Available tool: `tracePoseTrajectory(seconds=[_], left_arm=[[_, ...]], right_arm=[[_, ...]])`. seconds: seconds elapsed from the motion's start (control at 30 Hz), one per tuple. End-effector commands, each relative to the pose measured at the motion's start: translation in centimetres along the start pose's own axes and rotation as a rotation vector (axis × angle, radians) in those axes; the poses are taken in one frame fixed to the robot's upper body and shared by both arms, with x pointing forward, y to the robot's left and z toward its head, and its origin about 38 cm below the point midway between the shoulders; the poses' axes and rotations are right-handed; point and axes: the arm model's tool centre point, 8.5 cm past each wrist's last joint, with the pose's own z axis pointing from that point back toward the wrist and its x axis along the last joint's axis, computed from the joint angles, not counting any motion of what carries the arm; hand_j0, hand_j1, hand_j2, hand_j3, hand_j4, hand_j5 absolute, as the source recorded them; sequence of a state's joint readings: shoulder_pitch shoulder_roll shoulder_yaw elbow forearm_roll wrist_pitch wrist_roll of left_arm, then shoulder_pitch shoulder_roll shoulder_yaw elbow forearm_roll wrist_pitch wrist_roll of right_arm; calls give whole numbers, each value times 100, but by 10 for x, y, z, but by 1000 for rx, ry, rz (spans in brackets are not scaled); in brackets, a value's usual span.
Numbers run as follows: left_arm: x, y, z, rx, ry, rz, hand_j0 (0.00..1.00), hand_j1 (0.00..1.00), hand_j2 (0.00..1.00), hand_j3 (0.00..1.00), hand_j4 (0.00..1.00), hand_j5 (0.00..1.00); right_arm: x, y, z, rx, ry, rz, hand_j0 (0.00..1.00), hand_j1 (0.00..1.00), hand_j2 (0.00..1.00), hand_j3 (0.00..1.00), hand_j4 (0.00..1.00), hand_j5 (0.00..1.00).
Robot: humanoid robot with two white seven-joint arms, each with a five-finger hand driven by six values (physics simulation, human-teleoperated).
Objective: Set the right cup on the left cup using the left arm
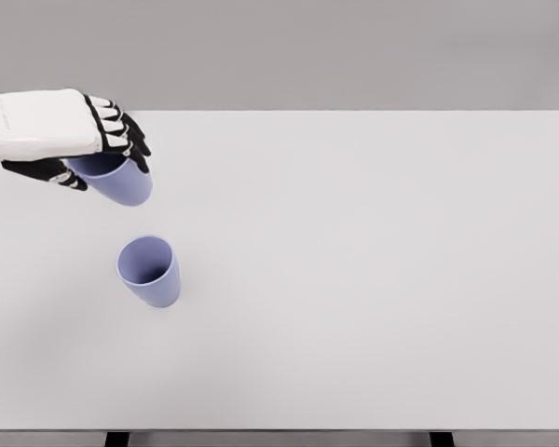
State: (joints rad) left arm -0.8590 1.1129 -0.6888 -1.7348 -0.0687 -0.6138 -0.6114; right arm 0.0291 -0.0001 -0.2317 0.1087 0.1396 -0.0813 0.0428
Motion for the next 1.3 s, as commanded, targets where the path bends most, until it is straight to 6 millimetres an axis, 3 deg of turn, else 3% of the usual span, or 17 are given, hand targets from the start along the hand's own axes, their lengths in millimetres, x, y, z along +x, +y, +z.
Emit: tracePoseTrajectory(seconds=[0.0, 0.27, 0.4, 1.27], left_arm=[[5, -4, 0, -11, -17, 20, 69, 69, 69, 69, 69, 69], [13, -16, -6, -35, -55, 52, 70, 70, 70, 70, 70, 70], [12, -12, 5, -22, -51, 81, 71, 71, 71, 71, 71, 71], [19, -27, 7, -26, -86, 166, 74, 74, 74, 74, 74, 74]], right_arm=[[0, 0, 0, 0, 0, 0, 100, 100, 100, 100, 100, 100], [0, 0, 0, 0, 0, 0, 100, 100, 100, 100, 100, 100], [0, 0, 0, 0, 0, 0, 100, 100, 100, 100, 100, 100], [0, 0, 0, 0, 0, 0, 100, 100, 100, 100, 100, 100]])
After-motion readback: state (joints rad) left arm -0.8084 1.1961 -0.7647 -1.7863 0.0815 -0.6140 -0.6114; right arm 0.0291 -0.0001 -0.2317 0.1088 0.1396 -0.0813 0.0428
